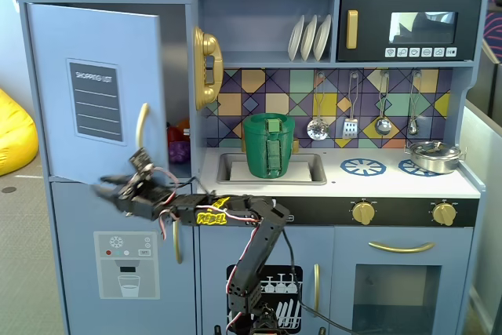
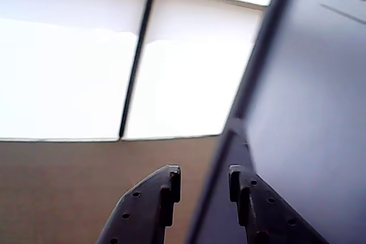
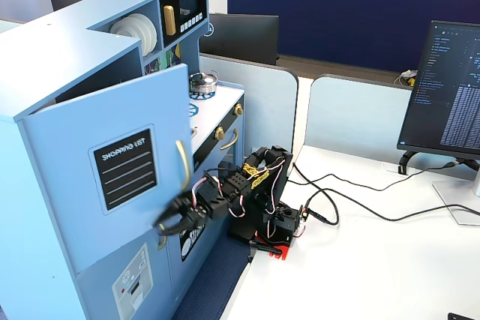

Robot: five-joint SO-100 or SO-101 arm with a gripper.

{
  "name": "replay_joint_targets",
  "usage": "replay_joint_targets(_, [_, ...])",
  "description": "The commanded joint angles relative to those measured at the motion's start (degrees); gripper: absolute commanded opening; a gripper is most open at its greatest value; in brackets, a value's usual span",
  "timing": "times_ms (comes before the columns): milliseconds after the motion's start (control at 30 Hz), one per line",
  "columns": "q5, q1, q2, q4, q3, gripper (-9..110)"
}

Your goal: Close the left cabinet door

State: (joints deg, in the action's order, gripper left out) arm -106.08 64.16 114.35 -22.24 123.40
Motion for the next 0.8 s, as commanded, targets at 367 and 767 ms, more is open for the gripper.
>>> replay_joint_targets(367, [3.69, -22.32, -2.72, -0.18, -8.26, 0])
replay_joint_targets(767, [8.70, -15.56, 32.08, 31.99, 15.82, 0])
